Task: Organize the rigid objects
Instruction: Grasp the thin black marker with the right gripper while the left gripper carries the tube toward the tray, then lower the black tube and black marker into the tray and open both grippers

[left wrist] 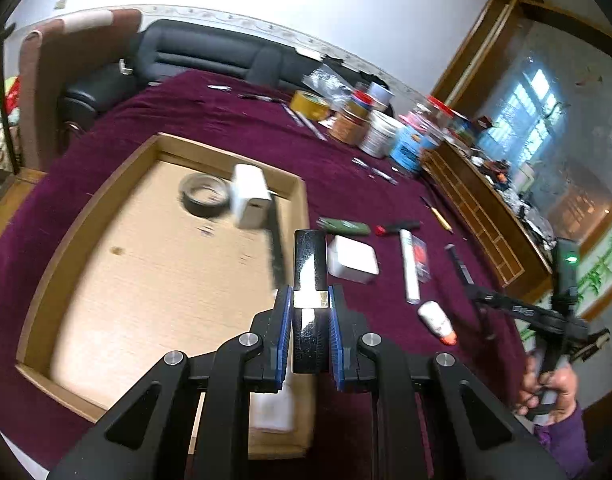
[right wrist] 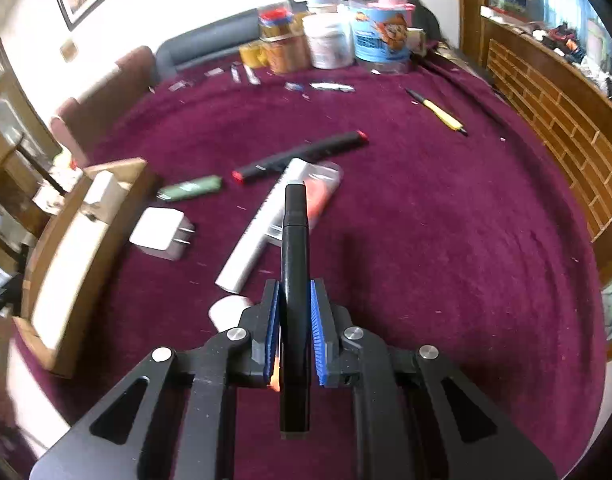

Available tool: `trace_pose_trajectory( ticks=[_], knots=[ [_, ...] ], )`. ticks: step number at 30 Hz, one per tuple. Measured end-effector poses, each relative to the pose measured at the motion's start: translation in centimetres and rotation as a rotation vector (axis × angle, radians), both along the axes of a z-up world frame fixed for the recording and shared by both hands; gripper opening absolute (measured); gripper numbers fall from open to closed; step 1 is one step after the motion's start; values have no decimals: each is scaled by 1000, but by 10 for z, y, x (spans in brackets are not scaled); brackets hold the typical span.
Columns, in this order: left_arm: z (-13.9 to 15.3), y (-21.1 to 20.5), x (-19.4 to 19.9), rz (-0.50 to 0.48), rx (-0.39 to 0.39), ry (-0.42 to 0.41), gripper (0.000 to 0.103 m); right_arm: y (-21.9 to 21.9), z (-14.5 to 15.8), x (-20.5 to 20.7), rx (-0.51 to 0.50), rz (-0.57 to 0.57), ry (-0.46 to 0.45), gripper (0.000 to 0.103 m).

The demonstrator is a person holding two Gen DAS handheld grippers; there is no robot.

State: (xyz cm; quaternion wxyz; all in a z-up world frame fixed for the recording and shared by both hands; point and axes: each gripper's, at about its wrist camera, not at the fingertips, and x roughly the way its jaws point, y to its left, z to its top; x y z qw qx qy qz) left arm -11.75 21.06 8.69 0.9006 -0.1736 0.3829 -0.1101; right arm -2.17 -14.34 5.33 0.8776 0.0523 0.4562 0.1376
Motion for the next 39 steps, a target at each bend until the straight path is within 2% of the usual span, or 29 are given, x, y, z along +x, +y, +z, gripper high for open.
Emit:
trace_pose_trajectory(
  ticks=[6, 11, 17, 20, 28, 36, 38, 39],
  knots=[
    [4, 36, 27, 80, 126, 35, 14, 49, 25, 1, 108, 124, 4, 13],
    [-3, 60, 55, 104, 143, 83, 14, 107, 35, 9, 155, 219, 23, 13],
    [-24, 67, 98, 86, 169, 162, 14, 166, 27, 27, 211, 282, 87, 13],
    [-38, 70, 119, 94, 210, 202, 14, 188, 16, 38, 223, 283, 135, 13],
    [-68, 94, 155, 139, 168, 288, 14, 236, -20, 50, 184, 296, 238, 13],
    [-70, 106, 168, 176, 132, 271, 15, 266, -35, 52, 124, 330, 261, 13],
    [-69, 108, 169, 181, 119, 269, 19, 270, -38, 54, 115, 325, 266, 13],
    [-68, 109, 169, 183, 112, 264, 25, 271, -40, 56, 110, 321, 272, 13]
  ],
)
